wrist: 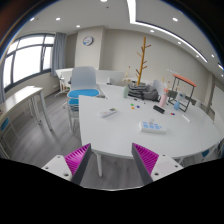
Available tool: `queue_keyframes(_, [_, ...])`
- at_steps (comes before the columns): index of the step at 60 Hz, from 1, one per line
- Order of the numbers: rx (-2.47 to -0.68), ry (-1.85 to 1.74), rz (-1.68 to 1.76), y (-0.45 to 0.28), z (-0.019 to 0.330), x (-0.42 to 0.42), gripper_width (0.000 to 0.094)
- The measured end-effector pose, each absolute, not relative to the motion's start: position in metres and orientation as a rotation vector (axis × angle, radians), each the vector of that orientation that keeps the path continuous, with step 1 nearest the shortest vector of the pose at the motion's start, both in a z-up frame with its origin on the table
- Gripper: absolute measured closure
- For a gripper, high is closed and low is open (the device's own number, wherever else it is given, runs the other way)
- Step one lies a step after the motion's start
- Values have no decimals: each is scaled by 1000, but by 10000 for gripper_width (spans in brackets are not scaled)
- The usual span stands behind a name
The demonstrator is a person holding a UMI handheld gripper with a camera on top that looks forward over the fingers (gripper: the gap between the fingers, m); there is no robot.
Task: Unplug charger
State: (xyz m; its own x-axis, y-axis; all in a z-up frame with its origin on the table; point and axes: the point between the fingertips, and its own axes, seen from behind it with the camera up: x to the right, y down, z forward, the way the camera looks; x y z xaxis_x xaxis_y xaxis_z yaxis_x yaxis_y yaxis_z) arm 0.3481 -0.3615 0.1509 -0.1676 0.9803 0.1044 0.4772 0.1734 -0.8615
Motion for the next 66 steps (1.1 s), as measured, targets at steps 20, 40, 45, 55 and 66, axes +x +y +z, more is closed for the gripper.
queue_keyframes(20, [-1519, -1584, 810, -254, 140, 301, 83])
queue_keyframes(40, [-1571, -1466, 790, -177, 133, 265, 83])
queue_keyframes(45, [-1549, -1470, 803, -170, 133, 249, 82])
queue_keyframes(55, [-1505, -1480, 869, -161, 122, 199, 82])
queue_keyframes(66, [-1449, -1482, 908, -145, 95, 120, 82])
